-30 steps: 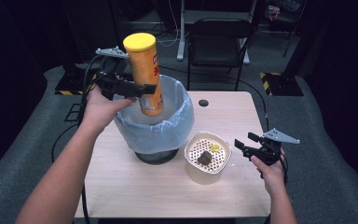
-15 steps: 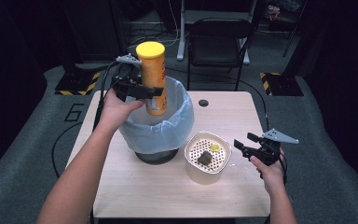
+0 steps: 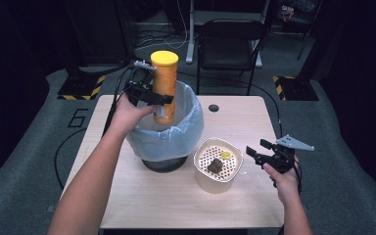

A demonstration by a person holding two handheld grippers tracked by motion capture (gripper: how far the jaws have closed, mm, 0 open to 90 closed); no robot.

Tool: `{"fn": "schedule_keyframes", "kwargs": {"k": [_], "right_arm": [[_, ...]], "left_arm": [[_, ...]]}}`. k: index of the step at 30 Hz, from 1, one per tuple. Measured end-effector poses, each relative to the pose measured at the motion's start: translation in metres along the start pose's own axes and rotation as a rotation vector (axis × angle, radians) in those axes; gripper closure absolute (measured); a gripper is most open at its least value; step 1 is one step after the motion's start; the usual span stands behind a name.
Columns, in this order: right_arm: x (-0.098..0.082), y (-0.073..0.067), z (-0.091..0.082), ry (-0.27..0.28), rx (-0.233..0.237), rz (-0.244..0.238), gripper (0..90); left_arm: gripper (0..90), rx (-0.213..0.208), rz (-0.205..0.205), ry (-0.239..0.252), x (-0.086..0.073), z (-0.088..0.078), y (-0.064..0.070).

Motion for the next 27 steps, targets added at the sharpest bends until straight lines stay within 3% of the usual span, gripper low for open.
{"fn": "schedule_keyframes", "kwargs": {"k": [2,5,7,11,21,26,27], "right_arm": [[0.0,0.0,0.0,-0.003,0.001,0.002,25.6],[0.0,0.0,-0.001,-0.002,0.001,0.004,25.6],[0.0,0.001,-0.001,0.0,0.0,0.004,25.6],[0.001,0.0,-0.001,0.001,0.0,0.005,25.6],[0.0,0.0,-0.001,-0.002,0.002,0.003,25.6],[0.0,0.0,-0.002,-0.001,0.0,0.005,25.6],[0.0,0.001,-0.002,0.0,0.002,0.006,25.6]], "left_arm": [[22.6,0.019,0.005,0.002,0.0,0.0,0.001],[15.1,0.061,0.015,0.042,0.002,-0.005,0.002],[9.6,0.054,-0.024,0.029,0.0,-0.005,-0.001],[9.9,0.089,-0.01,0.015,-0.003,-0.011,-0.004],[16.6,0.056,-0.016,0.043,-0.006,-0.032,-0.003],[21.3,0.031,0.006,0.043,-0.012,-0.049,0.002],[22.4,0.022,0.015,0.059,-0.014,-0.058,0.005]]}}
Point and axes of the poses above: each handheld gripper's, and its own axes: z roughly forward along the jaws, x roughly out of its top, y roughly to its right, the point moved 4 cm from there along z, roughly forward along the jaws, and after that the axes turned 8 degrees about -x, right-handed, at the moved point
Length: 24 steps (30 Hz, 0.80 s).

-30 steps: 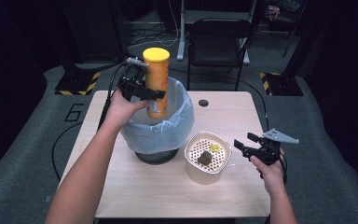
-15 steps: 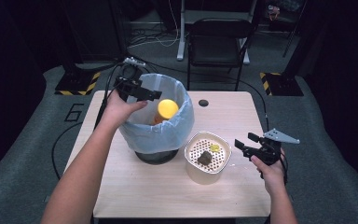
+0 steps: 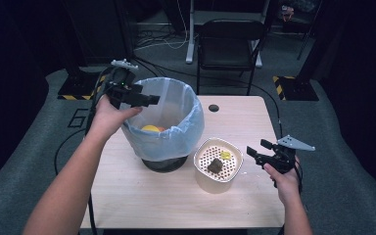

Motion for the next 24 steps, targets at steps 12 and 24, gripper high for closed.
{"fn": "schedule_keyframes", "kwargs": {"k": [12,24], "right_arm": [[-0.002,0.0,-0.001,-0.006,-0.01,-0.01,25.6],[-0.003,0.004,-0.002,-0.007,-0.026,-0.014,25.6]], "left_arm": [[27.5,-0.042,-0.018,0.064,-0.034,-0.054,0.006],[29.8,-0.018,-0.035,0.064,-0.095,-0.09,0.002]]}}
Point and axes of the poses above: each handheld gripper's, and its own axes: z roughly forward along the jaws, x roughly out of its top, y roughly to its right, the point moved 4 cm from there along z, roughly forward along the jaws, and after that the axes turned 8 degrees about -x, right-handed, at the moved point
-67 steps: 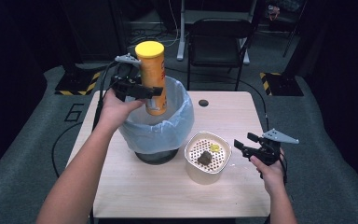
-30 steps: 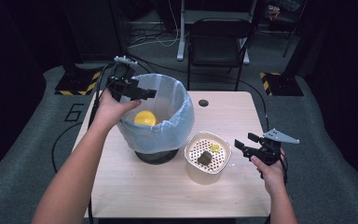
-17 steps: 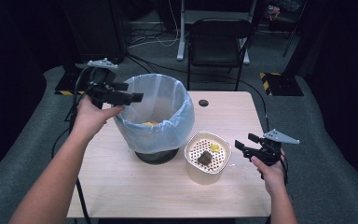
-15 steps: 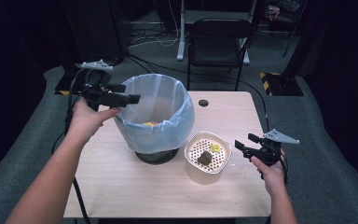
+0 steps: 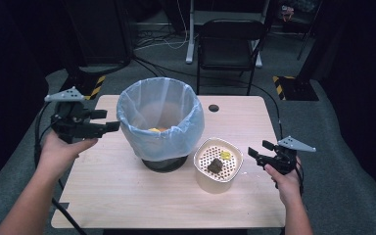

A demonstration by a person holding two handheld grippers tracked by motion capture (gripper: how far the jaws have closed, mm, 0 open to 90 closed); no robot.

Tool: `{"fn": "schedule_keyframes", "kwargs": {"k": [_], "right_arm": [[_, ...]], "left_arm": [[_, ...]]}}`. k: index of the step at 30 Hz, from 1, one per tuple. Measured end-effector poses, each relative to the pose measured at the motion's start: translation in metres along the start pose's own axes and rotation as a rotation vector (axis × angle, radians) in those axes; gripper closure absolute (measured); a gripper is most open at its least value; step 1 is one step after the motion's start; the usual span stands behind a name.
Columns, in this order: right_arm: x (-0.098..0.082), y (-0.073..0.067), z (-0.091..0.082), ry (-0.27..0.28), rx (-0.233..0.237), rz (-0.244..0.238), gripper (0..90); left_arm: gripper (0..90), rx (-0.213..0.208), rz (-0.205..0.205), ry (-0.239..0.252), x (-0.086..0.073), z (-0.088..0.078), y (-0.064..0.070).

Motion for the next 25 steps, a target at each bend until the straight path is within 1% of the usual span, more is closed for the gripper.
{"fn": "schedule_keyframes", "kwargs": {"k": [1,2,3,4,5,6,7,9,10,11,12,13,14,15,16,17,18,19,20,21,22,23,24,25], "right_arm": [[0.0,0.0,0.0,-0.003,-0.001,0.001,25.6],[0.0,0.0,0.0,-0.003,-0.001,0.001,25.6],[-0.001,0.0,0.0,-0.006,-0.002,0.004,25.6],[-0.001,0.0,0.0,-0.008,-0.005,0.007,25.6],[-0.002,0.001,0.0,-0.012,-0.008,0.002,25.5],[-0.002,0.001,0.0,-0.013,-0.013,0.003,25.5],[-0.002,0.001,0.0,-0.013,-0.013,0.003,25.5],[-0.003,0.002,0.001,-0.015,-0.02,-0.004,25.5],[-0.004,0.003,0.001,-0.017,-0.025,0.003,25.5],[-0.004,0.003,0.001,-0.017,-0.025,0.003,25.5],[-0.005,0.004,0.002,-0.018,-0.027,-0.002,25.4],[-0.006,0.004,0.002,-0.022,-0.03,0.001,25.4],[-0.006,0.005,0.002,-0.024,-0.032,0.0,25.3],[-0.006,0.005,0.002,-0.024,-0.032,0.0,25.3],[-0.008,0.005,0.003,-0.03,-0.036,0.003,25.1],[-0.008,0.006,0.003,-0.03,-0.039,-0.003,25.1],[-0.009,0.007,0.003,-0.034,-0.04,-0.003,24.9],[-0.01,0.008,0.004,-0.037,-0.044,-0.007,24.8],[-0.011,0.009,0.004,-0.037,-0.048,-0.01,24.7],[-0.012,0.009,0.004,-0.045,-0.052,-0.008,24.6],[-0.013,0.01,0.005,-0.049,-0.051,-0.007,24.3],[-0.014,0.011,0.005,-0.05,-0.056,-0.013,24.0],[-0.015,0.011,0.006,-0.058,-0.057,-0.018,23.3],[-0.015,0.011,0.006,-0.058,-0.057,-0.018,23.3]], "left_arm": [[29.8,0.004,-0.003,-0.009,-0.005,-0.002,-0.002],[29.5,0.004,-0.003,-0.009,-0.005,-0.002,-0.002],[29.5,0.007,-0.014,-0.008,-0.01,-0.003,-0.004],[28.2,0.004,-0.026,0.001,-0.02,-0.006,-0.008],[28.2,0.001,-0.033,0.007,-0.026,-0.006,-0.009],[28.1,0.001,-0.032,0.01,-0.032,-0.006,-0.011],[28.1,0.001,-0.032,0.01,-0.032,-0.006,-0.011],[27.9,0.01,-0.032,0.005,-0.043,-0.004,-0.014],[27.3,0.014,-0.034,-0.002,-0.055,-0.001,-0.018],[27.1,0.014,-0.034,-0.002,-0.055,-0.001,-0.018],[26.8,0.011,-0.049,0.0,-0.061,0.0,-0.02],[26.8,0.003,-0.063,0.003,-0.073,0.005,-0.025],[26.7,0.002,-0.068,0.002,-0.078,0.007,-0.027],[26.6,0.002,-0.068,0.002,-0.078,0.007,-0.027],[26.4,0.013,-0.068,0.001,-0.089,0.012,-0.031],[26.3,0.015,-0.072,0.001,-0.094,0.014,-0.032],[26.3,0.015,-0.072,0.001,-0.094,0.014,-0.032],[26.1,0.02,-0.066,-0.002,-0.099,0.017,-0.034],[25.9,0.02,-0.076,-0.006,-0.11,0.022,-0.037],[25.8,0.02,-0.076,-0.006,-0.11,0.022,-0.037],[25.7,0.028,-0.074,-0.002,-0.12,0.026,-0.041],[25.4,0.032,-0.08,-0.005,-0.127,0.029,-0.044],[25.3,0.045,-0.083,-0.002,-0.133,0.031,-0.046],[24.7,0.045,-0.083,-0.002,-0.133,0.031,-0.046]]}}
Point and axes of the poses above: each handheld gripper's, and its own axes: z roughly forward along the jaws, x roughly out of its top, y roughly to its right, the point moved 4 cm from there along z, roughly forward along the jaws, and after that the axes turned 8 degrees about -x, right-handed, at the moved point
